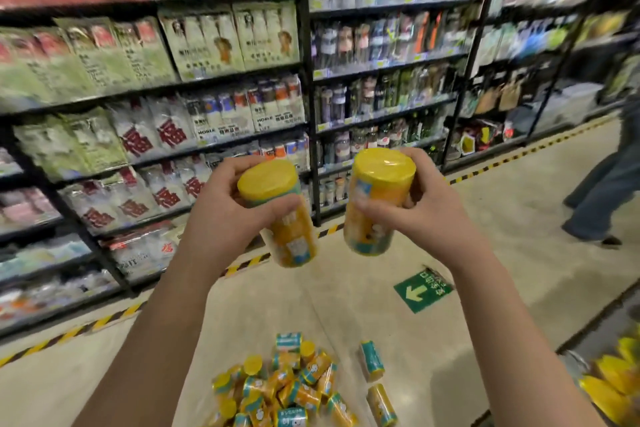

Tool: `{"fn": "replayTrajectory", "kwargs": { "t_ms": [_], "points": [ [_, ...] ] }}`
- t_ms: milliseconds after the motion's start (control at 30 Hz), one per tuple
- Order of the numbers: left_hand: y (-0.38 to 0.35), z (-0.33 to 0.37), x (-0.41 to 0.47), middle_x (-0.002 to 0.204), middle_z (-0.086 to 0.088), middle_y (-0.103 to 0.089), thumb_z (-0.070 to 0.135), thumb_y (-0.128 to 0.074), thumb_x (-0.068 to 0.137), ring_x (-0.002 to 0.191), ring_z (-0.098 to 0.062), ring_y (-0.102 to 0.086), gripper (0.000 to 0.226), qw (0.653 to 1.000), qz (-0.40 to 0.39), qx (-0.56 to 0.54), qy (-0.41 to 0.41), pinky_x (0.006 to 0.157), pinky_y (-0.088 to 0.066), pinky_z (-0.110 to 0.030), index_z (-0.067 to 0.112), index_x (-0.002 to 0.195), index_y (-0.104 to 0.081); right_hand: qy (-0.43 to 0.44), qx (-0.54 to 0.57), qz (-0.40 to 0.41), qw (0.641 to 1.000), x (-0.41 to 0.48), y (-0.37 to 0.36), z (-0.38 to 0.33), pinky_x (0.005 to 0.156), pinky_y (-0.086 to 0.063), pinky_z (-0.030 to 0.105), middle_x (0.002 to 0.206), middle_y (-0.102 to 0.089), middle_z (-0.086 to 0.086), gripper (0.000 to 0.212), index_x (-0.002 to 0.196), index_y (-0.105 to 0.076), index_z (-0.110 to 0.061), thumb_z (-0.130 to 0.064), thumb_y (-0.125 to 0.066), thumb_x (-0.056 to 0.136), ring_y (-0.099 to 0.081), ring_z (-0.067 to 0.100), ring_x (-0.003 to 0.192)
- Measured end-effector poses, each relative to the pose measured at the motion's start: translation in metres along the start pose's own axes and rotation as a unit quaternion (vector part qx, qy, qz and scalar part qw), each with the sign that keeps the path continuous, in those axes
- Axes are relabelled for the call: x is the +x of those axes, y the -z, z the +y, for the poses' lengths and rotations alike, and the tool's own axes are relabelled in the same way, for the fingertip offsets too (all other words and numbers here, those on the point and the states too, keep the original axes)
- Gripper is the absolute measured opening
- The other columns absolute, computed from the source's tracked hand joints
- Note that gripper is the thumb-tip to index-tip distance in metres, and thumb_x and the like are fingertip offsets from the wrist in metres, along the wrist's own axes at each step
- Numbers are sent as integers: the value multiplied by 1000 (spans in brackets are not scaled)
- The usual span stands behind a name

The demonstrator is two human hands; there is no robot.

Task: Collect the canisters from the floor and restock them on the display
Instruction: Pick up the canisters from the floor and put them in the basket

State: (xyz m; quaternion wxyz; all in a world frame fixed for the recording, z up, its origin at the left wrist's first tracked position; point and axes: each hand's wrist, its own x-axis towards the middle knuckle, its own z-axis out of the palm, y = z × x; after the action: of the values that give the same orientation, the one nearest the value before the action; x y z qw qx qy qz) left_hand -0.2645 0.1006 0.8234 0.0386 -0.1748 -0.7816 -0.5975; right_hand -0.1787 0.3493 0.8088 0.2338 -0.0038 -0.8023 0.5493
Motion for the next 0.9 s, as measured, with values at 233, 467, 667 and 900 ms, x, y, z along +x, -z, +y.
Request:
{"fn": "replayTrajectory", "kwargs": {
  "t_ms": [233,467,667,900],
  "points": [
    [26,47,1,114,19,-67,57,-86,49,101,-1,-66,72,998,14,-40,-47,77,-57,-27,48,116,-63,63,16,12,998,23,-7,-65,76,-57,24,104,-70,-17,63,124,-56,-36,-51,-85,70,-69,4,96],
    [58,64,4,120,20,-63,57,-85,52,106,-4,-64,77,997,41,-25,-64,87,-58,-36,48,124,-61,116,-14,-40,992,42,-27,-106,79,-59,27,107,-69,-18,60,125,-53,-41,-50,-83,74,-69,4,97],
    [81,64,-5,121,20,-61,54,-86,50,107,-1,-62,84,996,51,-20,-64,82,-57,-27,44,129,-58,125,-47,-75,988,50,-45,-121,79,-59,25,106,-70,-21,67,128,-51,-37,-57,-82,72,-69,-1,95],
    [92,55,-30,118,20,-63,57,-86,50,107,-2,-63,81,995,96,13,-26,84,-60,-33,45,124,-59,120,-19,-143,982,35,-66,-109,76,-60,24,105,-70,-24,64,122,-50,-41,-59,-81,69,-70,-1,94]
  ]
}}
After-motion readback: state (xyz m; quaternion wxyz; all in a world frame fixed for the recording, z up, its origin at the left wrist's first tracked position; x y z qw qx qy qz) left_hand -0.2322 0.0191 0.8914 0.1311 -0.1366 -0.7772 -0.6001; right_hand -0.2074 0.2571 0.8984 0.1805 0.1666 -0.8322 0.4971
